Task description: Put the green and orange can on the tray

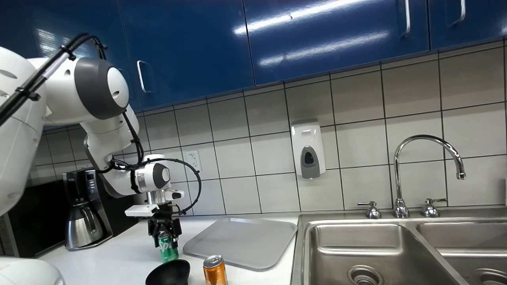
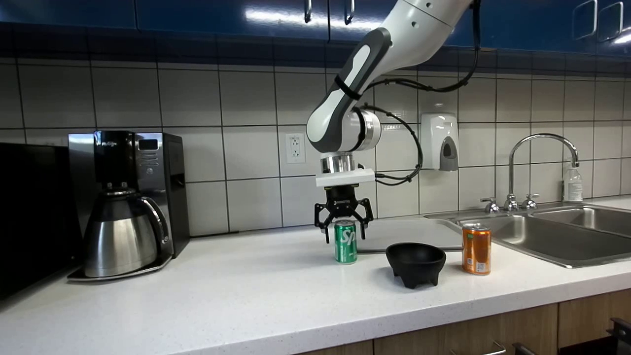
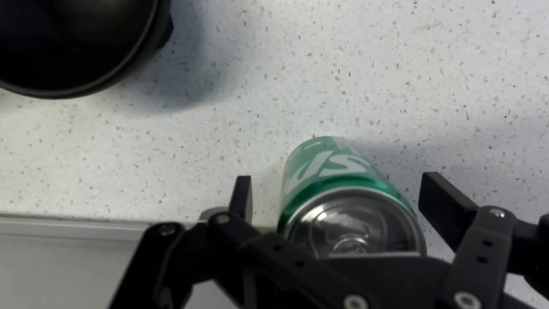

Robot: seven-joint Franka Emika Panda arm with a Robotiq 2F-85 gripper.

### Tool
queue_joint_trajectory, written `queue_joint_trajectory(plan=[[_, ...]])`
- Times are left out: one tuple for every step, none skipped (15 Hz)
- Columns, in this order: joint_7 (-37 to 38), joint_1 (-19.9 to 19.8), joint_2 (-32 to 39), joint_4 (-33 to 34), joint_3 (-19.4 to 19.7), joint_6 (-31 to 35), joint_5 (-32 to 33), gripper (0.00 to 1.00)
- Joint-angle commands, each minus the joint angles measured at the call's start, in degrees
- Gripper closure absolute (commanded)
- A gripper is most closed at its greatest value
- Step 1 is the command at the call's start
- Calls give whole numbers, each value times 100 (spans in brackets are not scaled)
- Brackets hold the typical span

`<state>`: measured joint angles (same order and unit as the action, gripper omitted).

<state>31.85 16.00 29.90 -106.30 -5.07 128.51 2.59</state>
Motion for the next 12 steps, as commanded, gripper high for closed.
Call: queue_joint_trajectory(plan=[[-34,73,0,14,78,-15,-53,0],[-26,91,-21,-8,84,-8,-21,0],[-6,118,-31,-32,100,8,25,0],[-6,126,-30,-38,101,5,29,0],[0,140,-27,-47,111,22,49,0],[12,156,-31,-60,124,54,60,25],[-1,168,-42,-68,133,61,65,26],[11,185,-45,-69,149,64,83,35],[-20,180,-53,-73,148,67,77,42],[-11,185,-58,-75,156,72,82,51],[-13,188,-65,-79,160,81,91,58],[-5,191,-69,-81,167,77,96,59]])
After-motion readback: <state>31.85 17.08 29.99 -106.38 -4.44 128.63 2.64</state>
